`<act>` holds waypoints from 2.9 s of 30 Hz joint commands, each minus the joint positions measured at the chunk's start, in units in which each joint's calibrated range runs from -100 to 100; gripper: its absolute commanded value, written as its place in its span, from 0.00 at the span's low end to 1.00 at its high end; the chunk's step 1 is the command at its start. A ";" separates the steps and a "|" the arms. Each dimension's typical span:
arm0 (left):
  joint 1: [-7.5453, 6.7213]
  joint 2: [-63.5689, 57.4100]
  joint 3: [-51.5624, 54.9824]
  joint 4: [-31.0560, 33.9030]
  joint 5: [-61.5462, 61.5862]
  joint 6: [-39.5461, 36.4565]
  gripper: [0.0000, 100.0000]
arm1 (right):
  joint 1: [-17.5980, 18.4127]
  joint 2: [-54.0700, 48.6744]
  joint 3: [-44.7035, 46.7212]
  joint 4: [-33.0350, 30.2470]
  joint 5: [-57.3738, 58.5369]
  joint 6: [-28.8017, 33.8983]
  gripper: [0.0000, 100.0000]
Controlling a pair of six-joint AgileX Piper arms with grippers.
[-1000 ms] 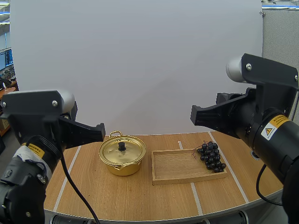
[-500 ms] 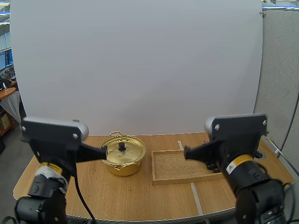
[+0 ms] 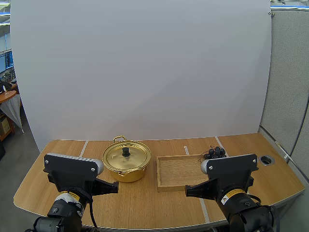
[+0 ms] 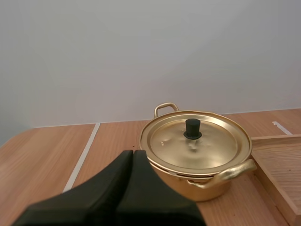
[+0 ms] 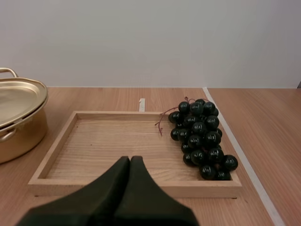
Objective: Open the pot, put the pineapple inside, and close it
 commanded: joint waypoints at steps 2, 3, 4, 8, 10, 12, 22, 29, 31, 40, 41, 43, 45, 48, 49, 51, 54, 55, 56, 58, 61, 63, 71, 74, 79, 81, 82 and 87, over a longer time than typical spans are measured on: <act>0.02 -0.13 0.12 -0.29 1.98 -4.20 0.00 | -0.20 -0.40 0.21 -0.30 0.58 -0.77 0.00; 0.02 -0.13 0.12 -0.20 2.80 -5.12 0.00 | -0.20 -0.40 0.21 -0.30 0.58 -0.77 0.00; 0.02 -0.13 0.12 -0.02 3.66 -6.18 0.00 | -0.20 -0.40 0.21 -0.30 0.58 -0.77 0.00; 0.02 -0.13 0.12 2.11 7.05 -10.84 0.00 | -0.20 -0.40 0.21 -0.30 0.58 -0.77 0.00; 0.02 -0.13 0.12 4.04 7.25 -12.86 0.00 | -0.20 -0.40 0.21 -0.30 0.58 -0.77 0.00; 0.02 -0.13 0.12 4.29 7.76 -12.86 0.00 | -0.20 -0.40 0.21 -0.30 0.58 -0.77 0.00; 0.02 -0.13 0.12 4.29 8.00 -12.60 0.00 | -0.20 -0.40 0.21 -0.30 0.58 -0.77 0.00; 0.02 -0.13 0.12 4.29 8.00 -12.60 0.00 | -0.20 -0.40 0.21 -0.30 0.58 -0.77 0.00; 0.02 -0.13 0.12 4.29 8.00 -12.60 0.00 | -0.20 -0.40 0.21 -0.30 0.58 -0.77 0.00; 0.02 -2.41 0.12 4.29 8.00 -12.53 0.00 | 1.14 -0.40 0.21 -0.30 0.58 -0.77 0.00; -0.06 -2.41 0.12 4.29 7.14 -12.53 0.00 | 1.71 -0.40 0.21 -0.30 0.58 -0.77 0.00; -0.06 -2.41 0.12 4.29 6.38 -12.53 0.00 | 2.57 -0.40 0.21 0.00 0.58 -0.77 0.00; -0.06 -2.41 0.12 4.29 6.02 -12.53 0.00 | 2.99 -0.40 0.21 0.00 0.58 -0.77 0.00; -0.06 -2.41 0.12 4.29 6.02 -12.53 0.00 | 3.04 -0.40 0.21 0.00 0.58 -0.77 0.00; -0.06 -2.41 0.12 4.29 6.02 -12.53 0.00 | 3.04 -0.40 0.21 0.00 0.58 -0.77 0.00; -0.06 -2.41 0.12 4.29 6.02 -12.53 0.00 | 3.04 -0.40 0.21 0.00 0.58 -0.77 0.00; -0.06 -2.41 0.12 4.29 6.02 -12.53 0.00 | 3.04 -0.40 0.21 0.00 0.58 -0.77 0.00; -0.06 -2.41 0.12 4.29 6.02 -12.53 0.00 | 3.04 -0.40 0.21 0.00 0.58 -0.77 0.00; -0.06 -2.41 0.12 4.29 6.02 -12.53 0.00 | 3.04 -0.40 0.21 0.00 0.58 -0.77 0.00; -0.06 -2.41 0.12 4.29 6.02 -12.53 0.00 | 3.04 -0.40 0.21 0.00 0.58 -0.77 0.00; -0.06 -2.41 0.12 4.29 6.06 -12.53 0.00 | 3.03 -0.40 0.21 0.00 0.58 -0.77 0.00; -0.06 -2.41 0.12 4.29 6.06 -12.53 0.00 | 3.03 -0.40 0.21 0.00 0.58 -0.77 0.00; -0.06 -2.41 0.12 4.29 6.06 -12.53 0.00 | 3.03 -0.40 0.21 0.00 0.58 -0.77 0.00; -0.06 -2.41 0.12 4.29 6.06 -12.53 0.00 | 3.03 -0.40 0.21 0.00 0.58 -0.77 0.00; -0.06 -2.41 0.12 4.29 6.06 -12.53 0.00 | 3.03 -0.40 0.21 0.00 0.58 -0.77 0.00; -0.06 -2.41 0.12 4.29 6.06 -12.53 0.00 | 3.03 -0.40 0.21 0.00 0.58 -0.77 0.00; -0.06 -2.41 0.12 4.29 6.06 -12.53 0.00 | 3.03 -0.40 0.21 0.00 0.58 -0.77 0.00; -0.06 -2.41 0.12 4.29 6.06 -12.53 0.00 | 3.03 -0.40 0.21 0.00 0.58 -0.77 0.00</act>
